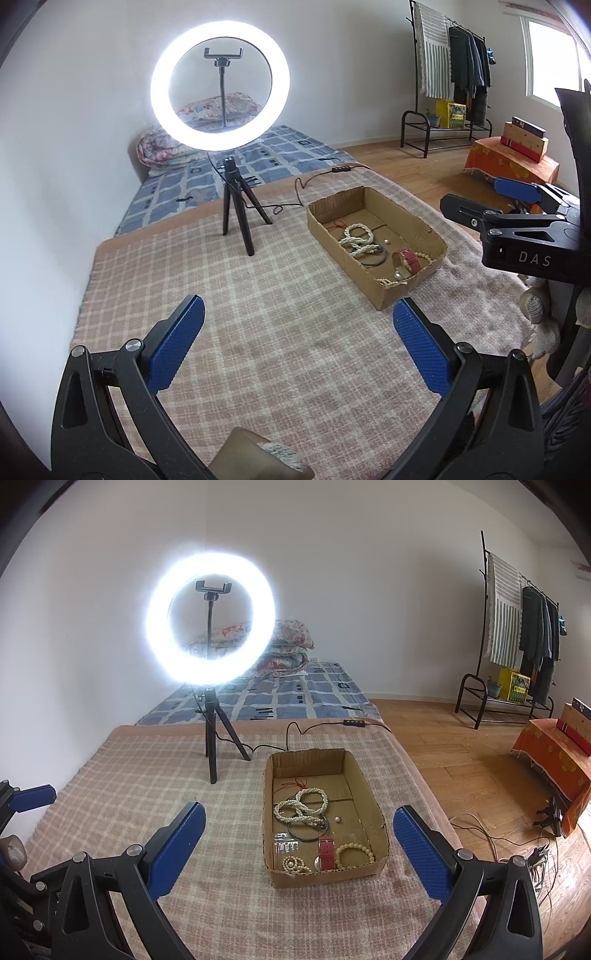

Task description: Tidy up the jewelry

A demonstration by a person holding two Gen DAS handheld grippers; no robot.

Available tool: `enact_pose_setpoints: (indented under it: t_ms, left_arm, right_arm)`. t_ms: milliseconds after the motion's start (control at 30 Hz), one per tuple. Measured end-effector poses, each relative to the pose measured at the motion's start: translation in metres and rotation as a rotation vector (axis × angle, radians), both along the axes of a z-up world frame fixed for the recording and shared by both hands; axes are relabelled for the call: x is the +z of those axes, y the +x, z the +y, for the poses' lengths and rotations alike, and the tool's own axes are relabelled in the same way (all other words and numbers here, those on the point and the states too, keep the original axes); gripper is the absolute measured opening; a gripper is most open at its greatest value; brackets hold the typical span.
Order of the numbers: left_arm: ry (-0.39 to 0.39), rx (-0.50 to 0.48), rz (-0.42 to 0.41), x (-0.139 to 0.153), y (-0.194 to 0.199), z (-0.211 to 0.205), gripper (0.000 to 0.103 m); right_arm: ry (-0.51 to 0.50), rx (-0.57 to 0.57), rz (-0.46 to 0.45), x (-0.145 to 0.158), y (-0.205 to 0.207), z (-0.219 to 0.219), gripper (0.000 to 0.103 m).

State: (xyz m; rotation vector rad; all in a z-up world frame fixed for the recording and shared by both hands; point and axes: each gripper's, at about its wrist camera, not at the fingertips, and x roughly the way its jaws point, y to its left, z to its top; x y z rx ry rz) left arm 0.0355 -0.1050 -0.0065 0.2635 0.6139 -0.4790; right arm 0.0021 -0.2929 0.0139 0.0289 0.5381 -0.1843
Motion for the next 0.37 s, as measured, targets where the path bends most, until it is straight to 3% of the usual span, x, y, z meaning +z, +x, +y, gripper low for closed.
enact_pose_setpoints:
  t_ms: [367]
  left_arm:
    - [-0.013, 0.004, -0.025, 0.0030, -0.0012, 0.0038, 0.103]
  right_arm:
    - [0.017, -0.004, 0.015, -0.0011, 0.0016, -0.0025, 0.103]
